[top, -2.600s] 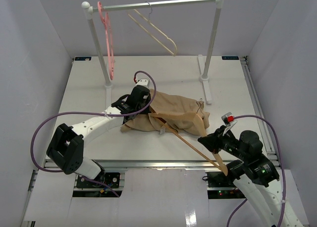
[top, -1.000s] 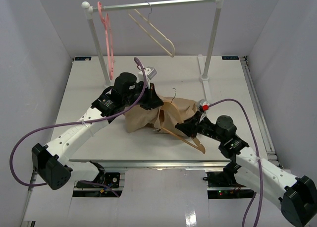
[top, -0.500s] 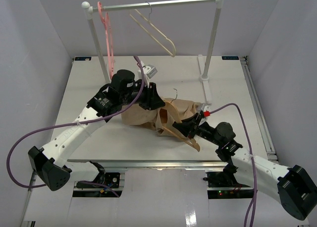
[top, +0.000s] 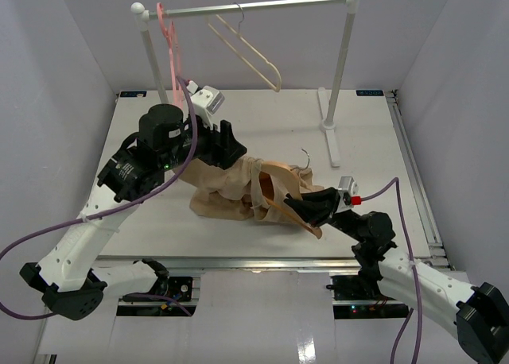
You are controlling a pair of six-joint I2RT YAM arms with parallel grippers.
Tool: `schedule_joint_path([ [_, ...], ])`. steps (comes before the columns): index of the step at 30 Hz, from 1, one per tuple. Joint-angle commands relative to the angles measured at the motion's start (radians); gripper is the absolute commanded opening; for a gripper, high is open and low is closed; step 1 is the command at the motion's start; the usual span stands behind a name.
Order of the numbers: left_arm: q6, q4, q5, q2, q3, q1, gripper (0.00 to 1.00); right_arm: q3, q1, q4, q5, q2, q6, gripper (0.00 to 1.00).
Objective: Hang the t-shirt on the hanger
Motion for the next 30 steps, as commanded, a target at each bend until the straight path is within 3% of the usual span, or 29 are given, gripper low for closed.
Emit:
schedule_joint_path([
  [1,0.132,-0.078,-0.104,-0.021,0.068,0.0,0.74,-0.005,0.006,0.094,-0.014,-0.062,-0.012,0.08],
  [6,0.328,-0.122,-0.002,-0.024,0.085,0.0,0.69,-0.082,0.006,0.167,-0.014,-0.103,0.029,0.08],
  [10,0.586,-0.182,0.208,-0.048,0.045,0.0,0.65,-0.045,0.006,0.008,-0.015,-0.14,-0.009,0.08],
  [13,0.748,-0.185,0.354,-0.094,0.004,0.0,0.65,-0.034,0.006,0.002,-0.055,-0.146,0.005,0.08],
  [17,0.837,-0.279,0.557,-0.079,0.02,0.0,0.61,0.009,0.006,-0.095,-0.084,-0.149,-0.009,0.08],
  [20,0.849,-0.282,0.595,-0.067,0.0,-0.002,0.63,0.024,0.006,-0.127,-0.092,-0.147,-0.022,0.08],
  [30,0.866,-0.279,0.457,0.0,-0.067,-0.002,0.64,0.03,0.006,-0.156,-0.149,-0.189,-0.025,0.08],
])
